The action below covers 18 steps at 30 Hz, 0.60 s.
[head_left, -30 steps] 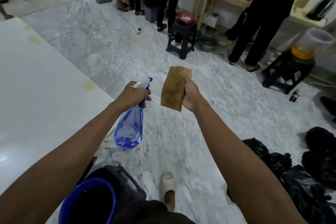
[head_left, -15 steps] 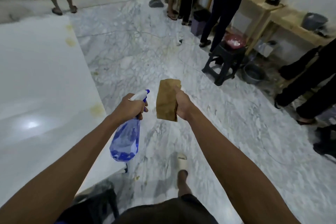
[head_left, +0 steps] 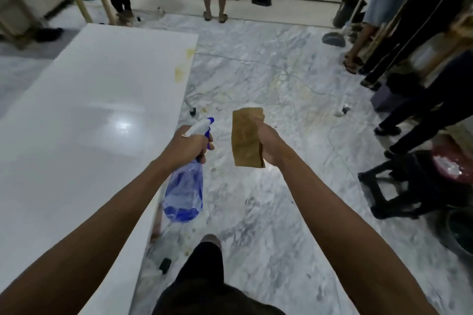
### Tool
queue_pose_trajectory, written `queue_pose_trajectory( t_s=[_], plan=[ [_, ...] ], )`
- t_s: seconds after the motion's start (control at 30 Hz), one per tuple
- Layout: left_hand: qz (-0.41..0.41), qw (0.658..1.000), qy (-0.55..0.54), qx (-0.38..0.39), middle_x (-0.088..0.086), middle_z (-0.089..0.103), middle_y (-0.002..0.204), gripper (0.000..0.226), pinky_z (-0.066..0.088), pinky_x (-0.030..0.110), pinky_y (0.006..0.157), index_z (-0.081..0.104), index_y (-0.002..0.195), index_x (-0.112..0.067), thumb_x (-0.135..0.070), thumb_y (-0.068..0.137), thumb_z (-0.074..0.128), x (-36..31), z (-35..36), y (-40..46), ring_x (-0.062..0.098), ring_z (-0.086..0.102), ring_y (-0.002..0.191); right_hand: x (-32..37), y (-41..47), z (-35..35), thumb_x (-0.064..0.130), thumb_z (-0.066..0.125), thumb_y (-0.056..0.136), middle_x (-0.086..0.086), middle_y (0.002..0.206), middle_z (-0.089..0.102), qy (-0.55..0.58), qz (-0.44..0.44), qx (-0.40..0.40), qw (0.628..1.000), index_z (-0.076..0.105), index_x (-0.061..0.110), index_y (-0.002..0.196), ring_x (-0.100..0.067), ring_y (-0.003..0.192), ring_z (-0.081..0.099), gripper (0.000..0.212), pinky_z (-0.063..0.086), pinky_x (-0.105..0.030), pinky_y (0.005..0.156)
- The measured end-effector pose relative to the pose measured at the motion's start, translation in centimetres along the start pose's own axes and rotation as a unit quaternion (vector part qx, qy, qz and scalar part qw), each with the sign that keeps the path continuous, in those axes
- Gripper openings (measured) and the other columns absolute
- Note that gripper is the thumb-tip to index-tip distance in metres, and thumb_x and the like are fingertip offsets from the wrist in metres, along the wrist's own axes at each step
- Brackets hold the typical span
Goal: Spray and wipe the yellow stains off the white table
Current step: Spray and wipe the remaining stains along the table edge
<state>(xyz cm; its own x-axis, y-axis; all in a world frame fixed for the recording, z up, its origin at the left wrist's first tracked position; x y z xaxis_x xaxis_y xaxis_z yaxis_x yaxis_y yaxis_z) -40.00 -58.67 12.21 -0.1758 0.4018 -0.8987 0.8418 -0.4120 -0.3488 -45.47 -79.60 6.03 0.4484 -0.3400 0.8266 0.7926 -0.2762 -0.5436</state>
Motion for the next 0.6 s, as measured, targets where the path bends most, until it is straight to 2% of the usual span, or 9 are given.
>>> queue_pose_trajectory(
  t_s=[0.07,0.2,0.27,0.33,0.47,0.53,0.6],
  plan=[
    [-0.005,1.000,-0.008,-0.021,0.021,0.067,0.082,0.020,0.052,0.038,0.060,0.064,0.083,0.005,-0.004,0.096,0.050,-0.6,-0.7,3.4,0.036,0.061,0.071,1.9,3.6,1.0,0.056,0.053,0.097,-0.009,0.126,0.069,-0.002,0.004,0.011,1.000,0.062,0.015,0.132,-0.029,0.113,0.067,0.055,0.052,-0.051,0.101],
    [-0.015,0.999,-0.013,-0.028,0.027,0.068,0.088,0.019,0.051,0.035,0.056,0.063,0.078,-0.001,-0.009,0.094,0.056,-2.9,-2.1,11.8,0.017,0.059,0.046,6.7,12.1,3.4,0.053,0.049,0.100,-0.011,0.126,0.068,0.025,-0.006,0.055,0.998,0.062,0.014,0.133,-0.031,0.116,0.065,0.053,0.051,-0.052,0.101],
    [-0.019,1.000,-0.003,-0.019,0.031,0.070,0.092,0.014,0.051,0.036,0.057,0.065,0.078,0.000,-0.011,0.083,0.058,-4.4,-3.3,17.0,0.022,0.056,0.047,9.5,17.0,4.6,0.052,0.047,0.101,-0.011,0.128,0.067,0.035,-0.013,0.066,0.997,0.061,0.014,0.134,-0.031,0.117,0.064,0.053,0.051,-0.051,0.101],
    [-0.028,0.999,0.009,-0.017,0.033,0.071,0.094,0.012,0.051,0.035,0.056,0.066,0.079,0.002,-0.005,0.079,0.056,-6.0,-5.1,21.8,0.027,0.055,0.047,12.3,21.3,5.7,0.053,0.046,0.101,-0.014,0.132,0.065,0.067,-0.019,0.067,0.995,0.059,0.013,0.136,-0.033,0.119,0.063,0.055,0.051,-0.052,0.101],
    [-0.015,0.999,0.033,-0.024,0.024,0.070,0.084,0.016,0.050,0.030,0.050,0.064,0.077,0.001,-0.011,0.072,0.056,-10.0,-8.0,29.9,0.024,0.056,0.046,18.2,28.4,7.2,0.049,0.046,0.102,-0.015,0.132,0.064,0.116,-0.031,0.067,0.990,0.061,0.011,0.133,-0.034,0.117,0.062,0.052,0.053,-0.049,0.095],
    [-0.011,0.999,0.040,-0.022,0.023,0.068,0.081,0.014,0.049,0.027,0.047,0.061,0.074,0.001,-0.012,0.078,0.059,-12.0,-9.0,33.6,0.021,0.054,0.043,21.1,31.7,7.6,0.048,0.045,0.103,-0.016,0.131,0.064,0.129,-0.036,0.064,0.989,0.061,0.009,0.133,-0.035,0.119,0.061,0.052,0.052,-0.050,0.097],
    [-0.015,0.999,0.037,-0.034,0.024,0.064,0.077,0.026,0.047,0.025,0.045,0.057,0.072,0.002,-0.012,0.093,0.057,-13.3,-10.0,37.3,0.018,0.051,0.038,24.0,35.0,8.4,0.048,0.041,0.104,-0.015,0.128,0.065,0.140,-0.036,0.073,0.987,0.061,0.008,0.132,-0.033,0.115,0.063,0.053,0.054,-0.047,0.092]
  ],
)
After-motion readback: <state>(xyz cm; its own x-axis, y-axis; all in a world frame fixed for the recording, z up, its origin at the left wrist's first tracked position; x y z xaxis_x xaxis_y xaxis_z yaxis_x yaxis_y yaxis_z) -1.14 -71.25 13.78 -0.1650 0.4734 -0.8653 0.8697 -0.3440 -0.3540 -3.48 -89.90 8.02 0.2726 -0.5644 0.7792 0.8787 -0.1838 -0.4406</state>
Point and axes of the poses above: each hand's wrist, its own y-axis towards the middle knuckle, its own z-axis out of the palm, x = y × z, the point moved 7 cm from there along y, towards the middle knuckle
